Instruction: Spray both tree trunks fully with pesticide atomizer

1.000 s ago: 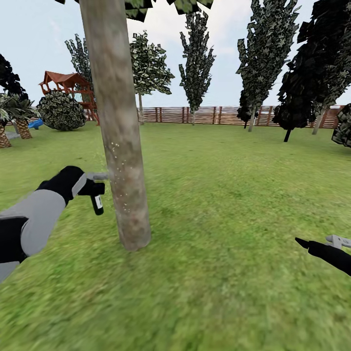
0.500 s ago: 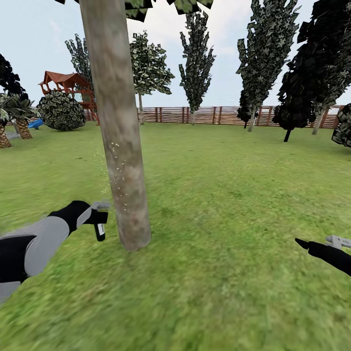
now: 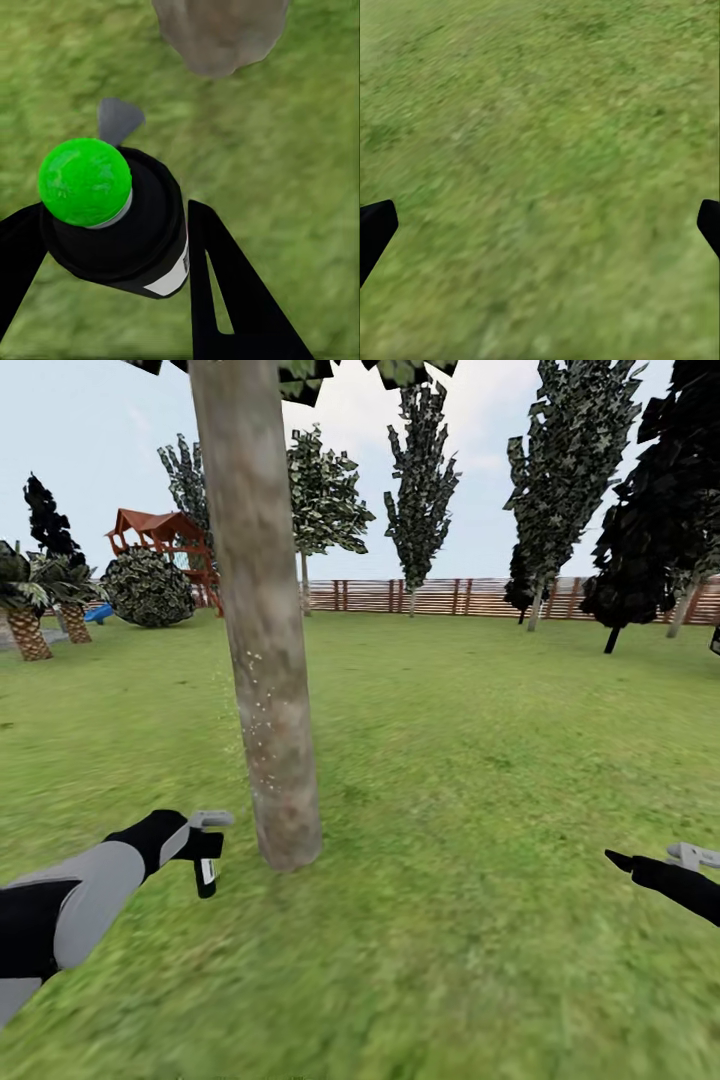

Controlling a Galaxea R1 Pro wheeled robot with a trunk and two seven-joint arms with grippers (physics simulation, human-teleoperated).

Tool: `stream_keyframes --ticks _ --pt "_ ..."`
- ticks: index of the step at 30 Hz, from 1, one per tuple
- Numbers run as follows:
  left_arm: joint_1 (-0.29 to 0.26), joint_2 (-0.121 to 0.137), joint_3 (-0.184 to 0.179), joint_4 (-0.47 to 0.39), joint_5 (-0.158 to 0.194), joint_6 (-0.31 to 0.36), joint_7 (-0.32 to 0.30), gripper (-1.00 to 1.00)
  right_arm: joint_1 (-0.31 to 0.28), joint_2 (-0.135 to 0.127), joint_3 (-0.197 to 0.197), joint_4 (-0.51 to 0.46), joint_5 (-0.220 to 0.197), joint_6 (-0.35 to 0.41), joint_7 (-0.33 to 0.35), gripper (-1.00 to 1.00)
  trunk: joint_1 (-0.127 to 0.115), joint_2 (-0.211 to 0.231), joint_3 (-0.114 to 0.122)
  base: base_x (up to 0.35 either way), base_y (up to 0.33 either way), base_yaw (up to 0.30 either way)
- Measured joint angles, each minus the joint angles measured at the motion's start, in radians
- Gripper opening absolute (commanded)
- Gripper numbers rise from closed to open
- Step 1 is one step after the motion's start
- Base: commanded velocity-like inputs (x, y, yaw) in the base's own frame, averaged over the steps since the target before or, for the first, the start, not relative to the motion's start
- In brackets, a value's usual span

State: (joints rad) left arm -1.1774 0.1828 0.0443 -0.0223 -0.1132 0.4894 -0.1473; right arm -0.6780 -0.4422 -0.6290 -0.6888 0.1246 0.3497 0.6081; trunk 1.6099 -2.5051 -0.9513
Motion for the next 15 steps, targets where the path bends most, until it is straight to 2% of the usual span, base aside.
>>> stream_keyframes --ticks 2,6,11,15 --pt "0.001 -0.011 0.009 0.001 0.0 0.0 0.0 -1.0 0.0 0.0 0.0 0.0 0.001 0.0 0.0 1.0 0.0 0.0 0.0 0.0 -0.251 0.175" --pt "0.001 -0.026 0.016 0.001 -0.001 0.0 0.0 -1.0 0.0 0.0 0.0 0.0 0.001 0.0 -0.001 1.0 0.0 0.0 0.0 0.0 -0.284 0.035" --pt "0.001 -0.028 0.019 0.001 -0.002 0.0 0.0 -1.0 0.0 0.0 0.0 0.0 0.001 0.0 0.0 1.0 0.0 0.0 0.0 0.0 -0.294 0.009" --pt "0.001 -0.029 0.019 0.001 -0.001 0.0 0.0 -1.0 0.0 0.0 0.0 0.0 0.001 0.0 0.0 1.0 0.0 0.0 0.0 0.0 -0.297 0.165"
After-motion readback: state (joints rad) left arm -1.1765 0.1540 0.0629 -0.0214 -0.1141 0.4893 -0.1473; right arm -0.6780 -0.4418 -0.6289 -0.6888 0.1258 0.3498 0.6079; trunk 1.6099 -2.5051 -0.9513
